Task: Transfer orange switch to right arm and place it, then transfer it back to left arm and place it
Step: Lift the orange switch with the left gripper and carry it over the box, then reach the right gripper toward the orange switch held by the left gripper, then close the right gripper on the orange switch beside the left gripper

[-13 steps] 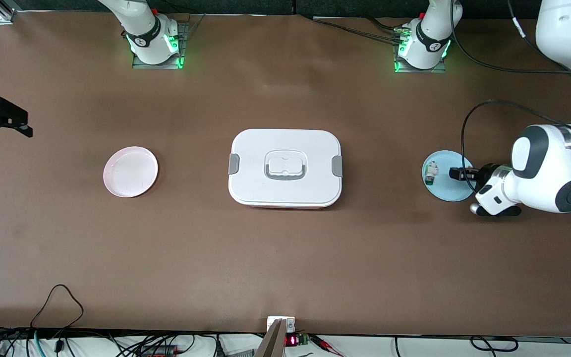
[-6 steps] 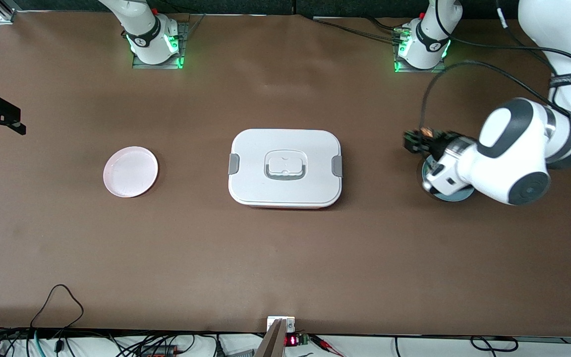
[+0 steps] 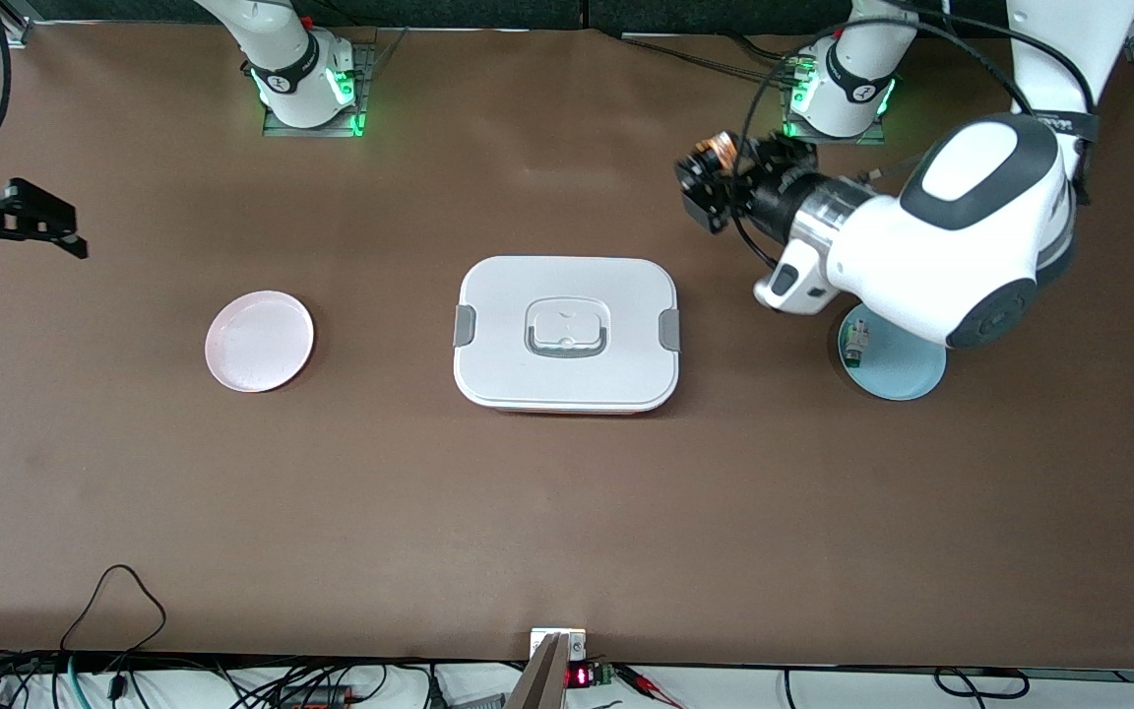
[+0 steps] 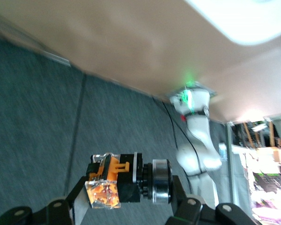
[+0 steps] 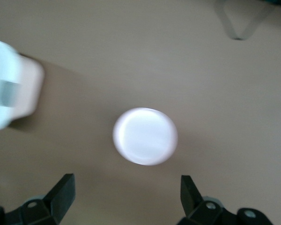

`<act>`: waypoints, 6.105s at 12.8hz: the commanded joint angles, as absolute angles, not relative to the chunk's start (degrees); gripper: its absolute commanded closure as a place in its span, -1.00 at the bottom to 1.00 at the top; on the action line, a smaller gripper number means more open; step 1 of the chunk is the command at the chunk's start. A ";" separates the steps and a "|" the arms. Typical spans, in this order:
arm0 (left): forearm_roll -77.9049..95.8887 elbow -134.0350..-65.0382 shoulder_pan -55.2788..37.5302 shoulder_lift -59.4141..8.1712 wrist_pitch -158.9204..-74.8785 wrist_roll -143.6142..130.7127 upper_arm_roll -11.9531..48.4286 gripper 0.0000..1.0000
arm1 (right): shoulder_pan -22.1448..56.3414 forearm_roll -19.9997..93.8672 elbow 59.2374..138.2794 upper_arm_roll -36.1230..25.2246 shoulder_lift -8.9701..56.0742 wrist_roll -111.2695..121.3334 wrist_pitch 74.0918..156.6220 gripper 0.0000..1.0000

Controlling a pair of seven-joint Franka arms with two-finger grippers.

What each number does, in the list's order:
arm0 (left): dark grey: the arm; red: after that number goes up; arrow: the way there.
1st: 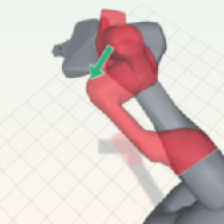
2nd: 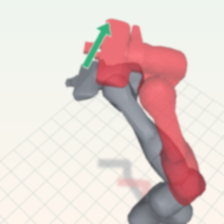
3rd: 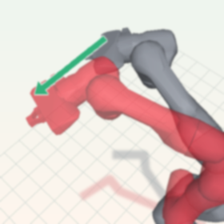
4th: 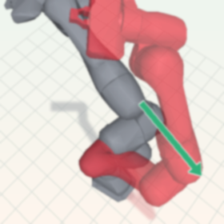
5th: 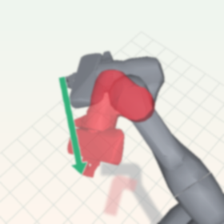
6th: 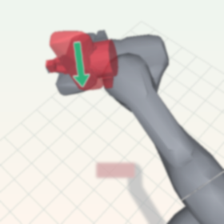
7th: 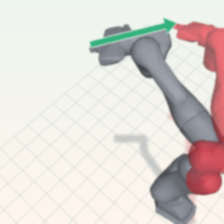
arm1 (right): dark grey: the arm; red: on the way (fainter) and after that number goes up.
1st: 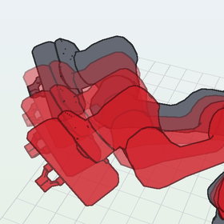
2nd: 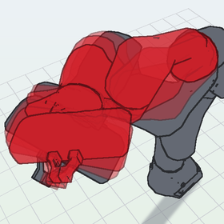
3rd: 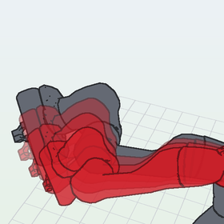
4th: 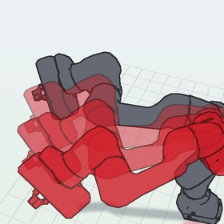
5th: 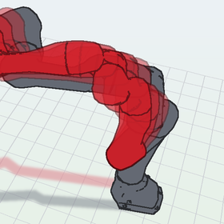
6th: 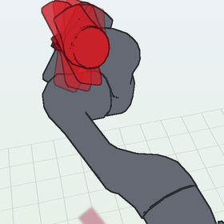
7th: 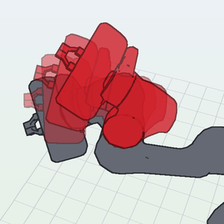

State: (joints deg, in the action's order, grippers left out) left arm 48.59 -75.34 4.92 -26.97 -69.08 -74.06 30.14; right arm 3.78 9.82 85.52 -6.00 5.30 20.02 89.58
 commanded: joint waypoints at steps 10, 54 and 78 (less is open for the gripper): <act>72.07 -74.27 -12.55 -31.20 -115.37 -89.38 30.06 1.00 | 6.23 62.10 85.25 -5.98 10.89 10.72 96.93 -1.00; 79.19 -72.95 -11.07 -32.26 -119.44 -88.51 29.18 1.00 | 37.70 71.10 108.37 -6.15 -3.08 -5.27 141.06 -0.19; 79.10 -72.86 -11.25 -32.52 -119.44 -88.42 29.27 0.99 | 34.81 70.66 104.15 -6.33 -1.49 -4.13 139.13 0.98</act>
